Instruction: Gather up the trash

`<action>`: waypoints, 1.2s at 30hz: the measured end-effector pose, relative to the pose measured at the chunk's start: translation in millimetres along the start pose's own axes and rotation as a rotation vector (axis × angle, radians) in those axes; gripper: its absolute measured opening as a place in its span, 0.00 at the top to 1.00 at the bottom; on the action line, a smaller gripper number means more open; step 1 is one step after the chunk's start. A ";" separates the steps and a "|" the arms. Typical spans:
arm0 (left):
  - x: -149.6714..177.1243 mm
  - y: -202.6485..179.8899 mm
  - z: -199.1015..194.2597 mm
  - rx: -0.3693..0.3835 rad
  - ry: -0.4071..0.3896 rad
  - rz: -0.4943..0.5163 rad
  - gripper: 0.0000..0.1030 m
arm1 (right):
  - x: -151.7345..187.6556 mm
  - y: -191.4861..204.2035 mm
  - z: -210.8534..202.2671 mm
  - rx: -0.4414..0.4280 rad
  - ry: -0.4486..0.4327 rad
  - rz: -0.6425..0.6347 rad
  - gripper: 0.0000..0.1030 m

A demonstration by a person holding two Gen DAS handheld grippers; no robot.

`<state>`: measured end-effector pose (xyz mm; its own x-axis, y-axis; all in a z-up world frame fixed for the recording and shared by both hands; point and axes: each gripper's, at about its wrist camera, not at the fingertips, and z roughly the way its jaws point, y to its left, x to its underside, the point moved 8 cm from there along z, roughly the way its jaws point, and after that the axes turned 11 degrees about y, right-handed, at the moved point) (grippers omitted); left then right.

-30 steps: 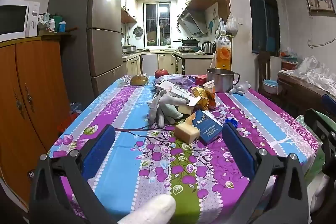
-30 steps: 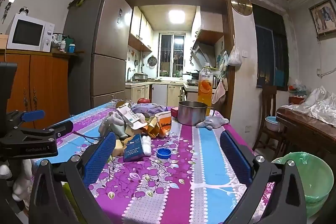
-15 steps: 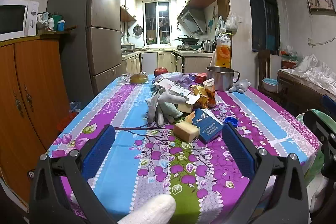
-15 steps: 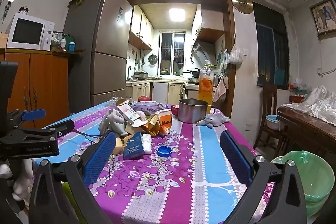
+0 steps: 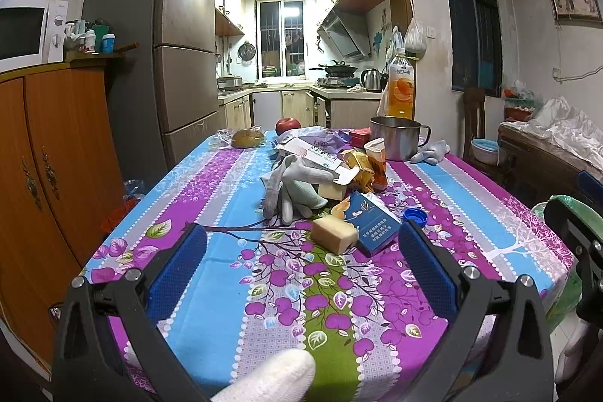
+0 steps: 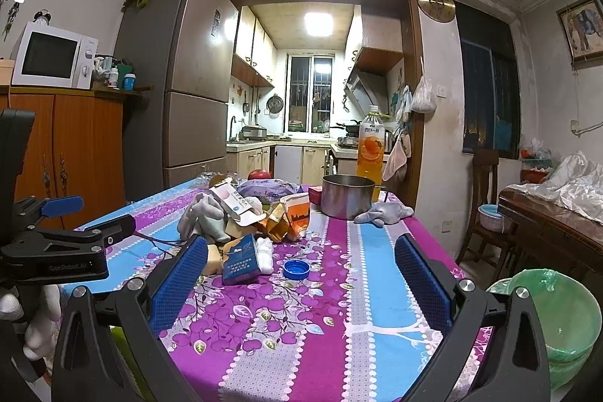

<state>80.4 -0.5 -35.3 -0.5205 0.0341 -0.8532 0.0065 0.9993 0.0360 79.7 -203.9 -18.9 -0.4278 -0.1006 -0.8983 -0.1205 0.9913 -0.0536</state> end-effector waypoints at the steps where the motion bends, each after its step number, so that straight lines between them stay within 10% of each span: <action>1: 0.1 0.0 0.1 0.002 0.000 -0.001 0.05 | 0.0 -0.2 0.1 0.001 0.002 0.000 0.04; 13: 3.3 -3.5 10.8 0.008 0.038 0.021 0.05 | 4.8 1.4 11.7 -0.011 0.038 -0.002 0.04; 24: 12.8 -34.1 139.6 0.243 0.485 0.005 0.05 | 42.2 -33.3 139.3 -0.197 0.481 0.104 0.04; 36: 10.1 -28.6 202.6 0.149 0.563 -0.105 0.07 | 50.7 -29.0 188.8 -0.297 0.573 0.123 0.04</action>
<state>248.0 -26.0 -150.4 -0.8976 -0.0370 -0.4393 0.0289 0.9894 -0.1423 230.6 -221.7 -145.2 -0.8538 -0.0988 -0.5111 -0.2473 0.9410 0.2311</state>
